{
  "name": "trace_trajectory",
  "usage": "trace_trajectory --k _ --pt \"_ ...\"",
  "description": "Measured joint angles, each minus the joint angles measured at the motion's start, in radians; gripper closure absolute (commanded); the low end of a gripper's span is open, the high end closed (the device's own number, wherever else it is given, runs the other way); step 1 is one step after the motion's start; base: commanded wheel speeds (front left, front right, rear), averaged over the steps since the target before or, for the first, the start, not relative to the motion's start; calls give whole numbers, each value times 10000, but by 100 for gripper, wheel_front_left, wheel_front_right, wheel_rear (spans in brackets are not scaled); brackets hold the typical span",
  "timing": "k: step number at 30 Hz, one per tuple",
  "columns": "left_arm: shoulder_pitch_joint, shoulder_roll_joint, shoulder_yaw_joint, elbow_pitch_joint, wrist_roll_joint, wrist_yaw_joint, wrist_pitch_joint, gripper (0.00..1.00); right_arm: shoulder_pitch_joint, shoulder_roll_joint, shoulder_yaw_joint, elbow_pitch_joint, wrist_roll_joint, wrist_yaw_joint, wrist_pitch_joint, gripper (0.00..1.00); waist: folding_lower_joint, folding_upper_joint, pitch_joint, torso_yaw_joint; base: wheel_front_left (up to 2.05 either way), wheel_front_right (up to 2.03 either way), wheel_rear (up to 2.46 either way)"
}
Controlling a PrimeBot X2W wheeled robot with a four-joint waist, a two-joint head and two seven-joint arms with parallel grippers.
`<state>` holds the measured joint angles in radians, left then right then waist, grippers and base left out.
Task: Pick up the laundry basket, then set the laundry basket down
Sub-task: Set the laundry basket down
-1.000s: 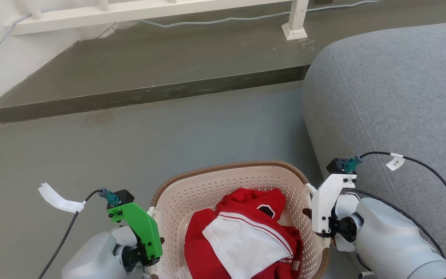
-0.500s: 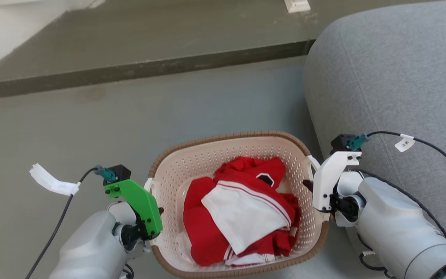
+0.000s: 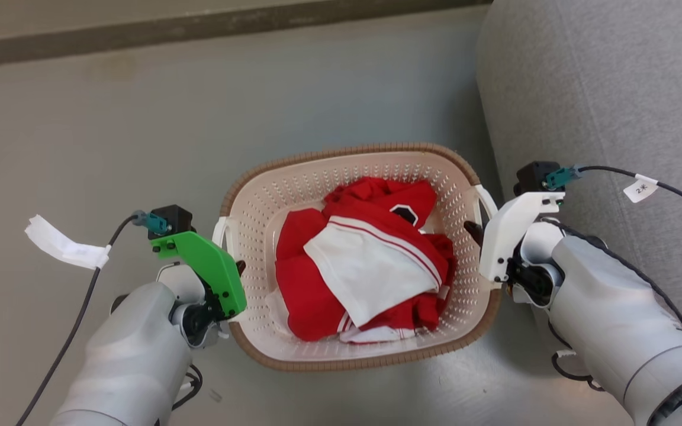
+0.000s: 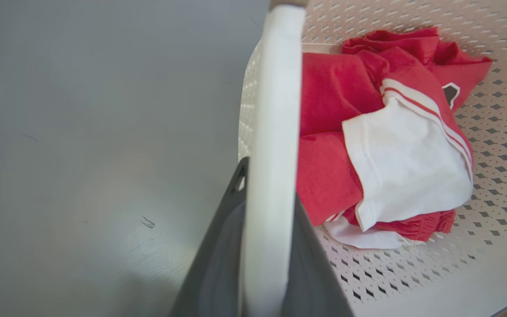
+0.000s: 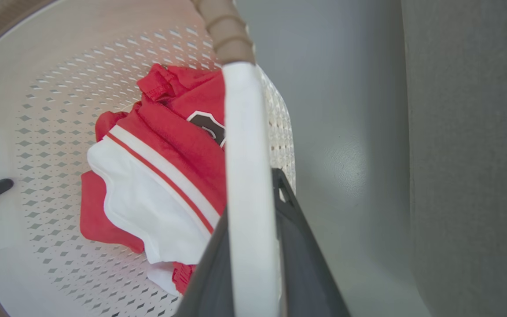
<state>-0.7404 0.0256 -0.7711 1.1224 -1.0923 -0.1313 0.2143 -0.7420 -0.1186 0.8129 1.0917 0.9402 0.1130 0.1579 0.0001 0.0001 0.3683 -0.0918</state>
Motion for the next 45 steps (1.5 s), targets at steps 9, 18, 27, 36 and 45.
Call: trace_trajectory --k 9,18,27,36,45 --pt "-506 10 130 -65 54 0 -698 100 -580 -63 -10 -105 -81 0 -688 100 0 0 1119 42 0 0 0" --pt "-1081 10 142 -130 132 0 -1187 100 -1112 -117 -27 -142 -98 0 -1137 100 0 0 2401 158 0 0 0" --pt "-1515 35 63 -232 401 0 -1764 100 -1404 -105 -50 -127 -92 2 -1732 100 0 0 3541 302 0 0 0" --pt "-1520 73 -71 -337 408 0 -2167 100 -1408 -35 100 79 -98 6 -2259 100 0 0 4264 286 0 0 0" --pt "-1518 71 -194 -581 407 10 -2535 100 -1541 -35 58 387 -100 17 -2901 100 -1 0 4593 226 0 0 0"
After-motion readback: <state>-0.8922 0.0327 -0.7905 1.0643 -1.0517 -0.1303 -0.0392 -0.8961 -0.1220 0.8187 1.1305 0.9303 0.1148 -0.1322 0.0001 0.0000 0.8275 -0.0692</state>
